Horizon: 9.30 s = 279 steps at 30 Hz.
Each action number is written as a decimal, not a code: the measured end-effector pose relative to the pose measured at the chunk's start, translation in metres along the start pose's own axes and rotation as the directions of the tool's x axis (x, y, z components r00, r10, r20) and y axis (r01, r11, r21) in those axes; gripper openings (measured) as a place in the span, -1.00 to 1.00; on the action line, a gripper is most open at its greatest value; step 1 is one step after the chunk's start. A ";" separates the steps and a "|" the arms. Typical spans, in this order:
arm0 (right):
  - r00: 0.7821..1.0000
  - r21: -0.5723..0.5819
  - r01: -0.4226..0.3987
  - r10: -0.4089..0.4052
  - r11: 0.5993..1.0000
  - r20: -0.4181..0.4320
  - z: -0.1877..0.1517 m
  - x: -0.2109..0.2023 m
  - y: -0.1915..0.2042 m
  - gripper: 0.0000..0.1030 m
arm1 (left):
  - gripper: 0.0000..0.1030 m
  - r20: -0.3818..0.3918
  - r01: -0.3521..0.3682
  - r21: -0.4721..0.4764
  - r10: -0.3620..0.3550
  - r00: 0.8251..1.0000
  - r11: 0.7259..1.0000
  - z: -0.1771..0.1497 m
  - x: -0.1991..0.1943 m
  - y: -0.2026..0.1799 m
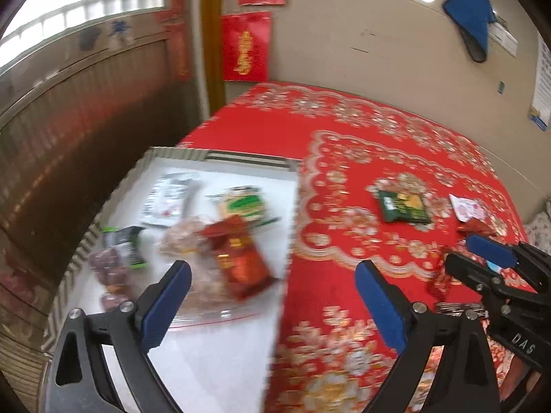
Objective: Organize snacks
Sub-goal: 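Withdraw both tools from the box back to the snack pile, then grasp the red Golden Cocoa bar with the left tool while the right tool grasps the chocolate bar, then carry both bars into the white box and open both tools, then withdraw both tools from the box back to the remaining snacks, then grasp the green cracker packet with the left tool while the right tool grasps the blue milk candy packet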
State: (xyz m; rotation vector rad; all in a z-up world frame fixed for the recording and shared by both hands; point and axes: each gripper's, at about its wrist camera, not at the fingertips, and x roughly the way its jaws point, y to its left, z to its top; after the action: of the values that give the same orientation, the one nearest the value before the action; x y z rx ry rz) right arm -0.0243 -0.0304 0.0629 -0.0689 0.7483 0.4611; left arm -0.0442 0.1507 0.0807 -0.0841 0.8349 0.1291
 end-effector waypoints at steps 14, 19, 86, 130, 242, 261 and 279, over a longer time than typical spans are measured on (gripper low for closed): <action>0.989 0.238 0.149 -0.150 0.960 -0.014 -0.053 -0.048 -0.130 -0.07 | 0.89 -0.097 0.115 0.143 -0.101 0.990 0.983 0.000 0.031 -0.108; 0.988 0.267 0.154 -0.153 0.951 -0.025 -0.067 -0.053 -0.148 -0.07 | 0.89 -0.129 0.153 0.177 -0.132 0.983 0.972 -0.001 0.042 -0.137; 0.981 -0.132 -0.025 -0.001 0.991 -0.195 -0.085 -0.012 -0.060 -0.63 | -0.44 -0.135 0.155 0.180 -0.132 0.982 0.971 -0.018 0.027 -0.088; 0.955 -0.183 -0.291 0.272 0.939 -0.121 0.043 0.063 0.134 -0.64 | -0.44 -0.049 -0.120 -0.086 0.117 0.992 0.989 -0.023 -0.002 0.120; 0.999 0.293 0.051 -0.046 0.955 -0.025 -0.037 -0.031 -0.192 -0.02 | 0.76 -0.203 -0.032 0.172 0.067 0.977 0.985 0.061 0.120 -0.141; 0.990 0.541 0.051 0.028 0.840 -0.136 -0.066 -0.016 -0.227 0.11 | 0.78 -0.269 0.083 0.168 -0.035 0.962 0.982 0.053 0.127 -0.169; 0.964 0.318 0.258 -0.219 0.912 -0.153 -0.052 0.001 -0.203 -0.43 | 0.48 -0.281 0.121 0.204 -0.060 0.958 0.971 0.043 0.138 -0.183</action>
State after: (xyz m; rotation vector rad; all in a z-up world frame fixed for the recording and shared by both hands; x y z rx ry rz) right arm 0.0302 -0.2240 0.0031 0.1334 0.9106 0.0909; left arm 0.1059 -0.0134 0.0107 0.0699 1.1146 -0.0645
